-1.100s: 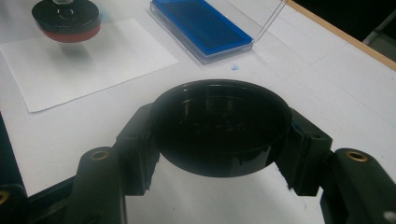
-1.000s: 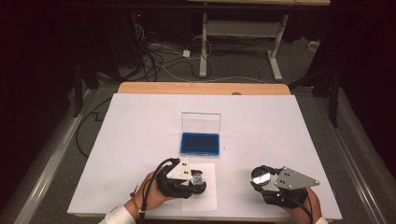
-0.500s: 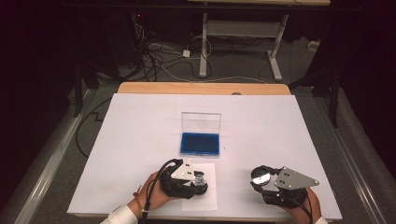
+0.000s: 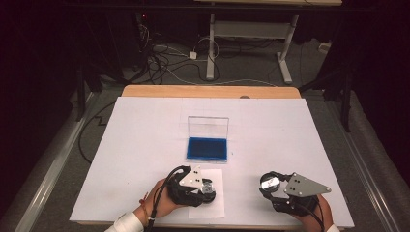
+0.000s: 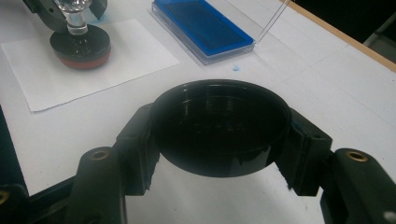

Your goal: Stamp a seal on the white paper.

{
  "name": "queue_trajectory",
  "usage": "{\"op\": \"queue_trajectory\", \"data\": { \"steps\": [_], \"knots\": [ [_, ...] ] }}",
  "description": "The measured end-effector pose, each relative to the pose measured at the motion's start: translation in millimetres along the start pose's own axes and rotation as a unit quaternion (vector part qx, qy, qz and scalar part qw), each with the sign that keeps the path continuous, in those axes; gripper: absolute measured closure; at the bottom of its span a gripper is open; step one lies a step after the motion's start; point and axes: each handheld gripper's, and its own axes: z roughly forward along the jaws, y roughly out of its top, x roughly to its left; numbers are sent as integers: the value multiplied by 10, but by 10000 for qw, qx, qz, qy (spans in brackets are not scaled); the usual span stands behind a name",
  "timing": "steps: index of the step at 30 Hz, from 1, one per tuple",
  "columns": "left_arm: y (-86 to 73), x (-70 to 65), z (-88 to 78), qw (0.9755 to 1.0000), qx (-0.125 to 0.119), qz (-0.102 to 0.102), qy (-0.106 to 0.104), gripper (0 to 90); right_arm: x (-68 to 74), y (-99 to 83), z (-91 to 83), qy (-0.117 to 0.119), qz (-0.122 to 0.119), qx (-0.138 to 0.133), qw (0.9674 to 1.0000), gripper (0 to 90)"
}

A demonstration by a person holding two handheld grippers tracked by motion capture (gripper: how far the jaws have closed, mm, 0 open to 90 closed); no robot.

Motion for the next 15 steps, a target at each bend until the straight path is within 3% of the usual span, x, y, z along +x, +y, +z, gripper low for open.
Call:
{"op": "queue_trajectory", "data": {
  "steps": [15],
  "knots": [
    [-46,44,23,9999,51,-114,-116,540,2,2,-5,15,-20,-14,10000,385]
  ]
}}
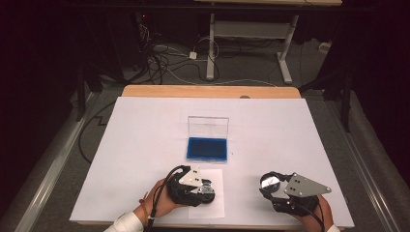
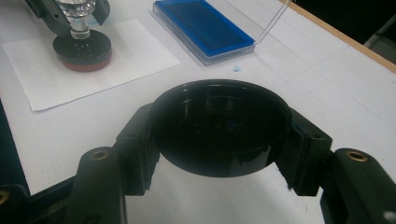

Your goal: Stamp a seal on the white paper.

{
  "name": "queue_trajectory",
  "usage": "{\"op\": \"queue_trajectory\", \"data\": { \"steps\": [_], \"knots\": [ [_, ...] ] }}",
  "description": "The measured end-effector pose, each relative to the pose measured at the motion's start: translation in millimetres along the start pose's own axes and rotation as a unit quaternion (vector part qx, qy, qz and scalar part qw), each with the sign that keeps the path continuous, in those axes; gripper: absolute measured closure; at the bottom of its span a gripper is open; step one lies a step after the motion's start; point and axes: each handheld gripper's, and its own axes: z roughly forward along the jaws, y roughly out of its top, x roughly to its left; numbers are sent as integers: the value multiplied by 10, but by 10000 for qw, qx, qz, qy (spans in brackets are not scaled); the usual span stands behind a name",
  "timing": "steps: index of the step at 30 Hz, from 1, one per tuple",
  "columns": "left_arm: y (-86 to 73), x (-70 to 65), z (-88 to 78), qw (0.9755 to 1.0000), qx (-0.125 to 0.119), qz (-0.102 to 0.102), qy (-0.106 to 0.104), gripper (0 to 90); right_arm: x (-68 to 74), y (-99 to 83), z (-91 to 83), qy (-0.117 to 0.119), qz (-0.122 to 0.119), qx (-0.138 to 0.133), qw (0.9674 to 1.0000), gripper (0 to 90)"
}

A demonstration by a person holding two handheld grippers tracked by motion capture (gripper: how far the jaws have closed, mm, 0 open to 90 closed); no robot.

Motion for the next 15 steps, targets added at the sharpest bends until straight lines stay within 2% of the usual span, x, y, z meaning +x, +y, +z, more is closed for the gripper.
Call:
{"op": "queue_trajectory", "data": {
  "steps": [15],
  "knots": [
    [-30,28,17,9999,-67,-51,-62,540,15,7,5,13,-19,0,10000,385]
  ]
}}
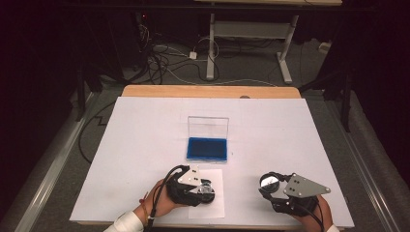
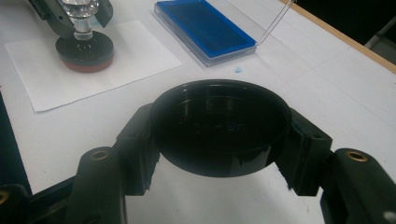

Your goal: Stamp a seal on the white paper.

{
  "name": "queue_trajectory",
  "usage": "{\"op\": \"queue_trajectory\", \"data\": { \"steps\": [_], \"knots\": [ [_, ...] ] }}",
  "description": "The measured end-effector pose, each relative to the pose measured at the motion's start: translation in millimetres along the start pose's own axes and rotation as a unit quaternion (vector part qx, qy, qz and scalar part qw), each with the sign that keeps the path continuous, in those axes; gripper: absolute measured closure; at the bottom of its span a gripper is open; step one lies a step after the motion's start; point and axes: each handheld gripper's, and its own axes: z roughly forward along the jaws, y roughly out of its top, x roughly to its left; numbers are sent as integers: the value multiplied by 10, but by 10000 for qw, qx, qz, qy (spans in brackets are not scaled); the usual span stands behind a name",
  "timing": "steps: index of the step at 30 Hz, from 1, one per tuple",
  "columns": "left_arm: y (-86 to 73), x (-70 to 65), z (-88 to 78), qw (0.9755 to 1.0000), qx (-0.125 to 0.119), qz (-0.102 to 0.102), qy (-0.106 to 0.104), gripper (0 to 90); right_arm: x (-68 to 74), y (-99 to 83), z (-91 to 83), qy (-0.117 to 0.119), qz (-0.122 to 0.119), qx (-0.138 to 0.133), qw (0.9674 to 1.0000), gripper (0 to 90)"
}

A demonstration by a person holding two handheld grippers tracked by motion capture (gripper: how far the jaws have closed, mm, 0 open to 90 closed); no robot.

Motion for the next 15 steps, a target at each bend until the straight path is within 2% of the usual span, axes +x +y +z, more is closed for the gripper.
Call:
{"op": "queue_trajectory", "data": {
  "steps": [5,15],
  "knots": [
    [-10,5,11,9999,-57,-106,-43,540,0,3,-5,8,-13,-25,10000,385],
    [6,-23,11,10000,41,-67,28,540,-18,-1,-7,31,29,-53,10000,385]
  ]
}}
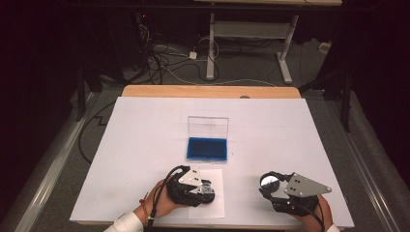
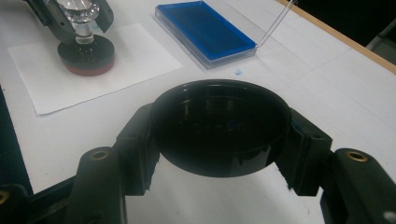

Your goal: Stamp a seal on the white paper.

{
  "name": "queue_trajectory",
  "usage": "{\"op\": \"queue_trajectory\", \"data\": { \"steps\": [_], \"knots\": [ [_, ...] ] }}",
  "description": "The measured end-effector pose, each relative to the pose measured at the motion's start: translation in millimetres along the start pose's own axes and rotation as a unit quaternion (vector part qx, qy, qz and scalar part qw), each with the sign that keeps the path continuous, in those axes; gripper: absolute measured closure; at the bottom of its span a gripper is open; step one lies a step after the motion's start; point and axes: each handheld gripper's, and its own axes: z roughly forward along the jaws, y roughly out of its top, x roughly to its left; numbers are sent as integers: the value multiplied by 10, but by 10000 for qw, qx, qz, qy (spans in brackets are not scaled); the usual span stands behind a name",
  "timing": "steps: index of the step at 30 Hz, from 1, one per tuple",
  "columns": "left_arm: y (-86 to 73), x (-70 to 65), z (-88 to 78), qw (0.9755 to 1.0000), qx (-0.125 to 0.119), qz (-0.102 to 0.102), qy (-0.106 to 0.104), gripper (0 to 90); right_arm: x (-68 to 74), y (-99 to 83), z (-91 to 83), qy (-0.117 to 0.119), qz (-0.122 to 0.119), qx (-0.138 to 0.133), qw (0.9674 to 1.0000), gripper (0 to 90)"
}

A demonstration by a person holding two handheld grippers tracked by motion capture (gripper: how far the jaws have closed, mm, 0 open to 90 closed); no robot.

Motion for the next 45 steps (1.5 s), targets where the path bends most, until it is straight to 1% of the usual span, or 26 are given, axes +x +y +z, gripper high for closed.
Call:
{"op": "queue_trajectory", "data": {
  "steps": [4,11,19,29,39,41,42,43,44,45],
  "knots": [
    [-4,17,3,10000,-9,-14,-41,540,0,0,-5,-12,-10,5,10000,385],
    [11,-16,6,9998,101,101,104,539,-2,-1,-8,-18,-5,6,10000,385],
    [11,-35,17,9996,145,145,204,539,0,1,-4,-16,-8,16,10000,385],
    [3,-30,27,9997,156,107,183,539,-3,-1,-10,-19,-10,9,10000,385],
    [5,-33,39,9995,229,103,199,540,-3,0,-13,-22,-16,-2,10000,385],
    [2,-33,52,9993,301,114,212,541,-3,0,-13,-23,-12,-1,10000,385],
    [-9,-32,72,9992,356,81,146,551,-3,0,-13,-25,-19,-4,10000,385],
    [-29,-21,75,9996,267,19,128,565,-3,1,-14,-30,-15,-8,10000,385],
    [-27,-36,69,9994,274,74,198,566,-3,1,-16,-32,-14,-11,10000,385],
    [-5,-71,64,9988,346,241,260,566,-5,3,-18,-37,-26,-15,10000,385]
  ]
}}
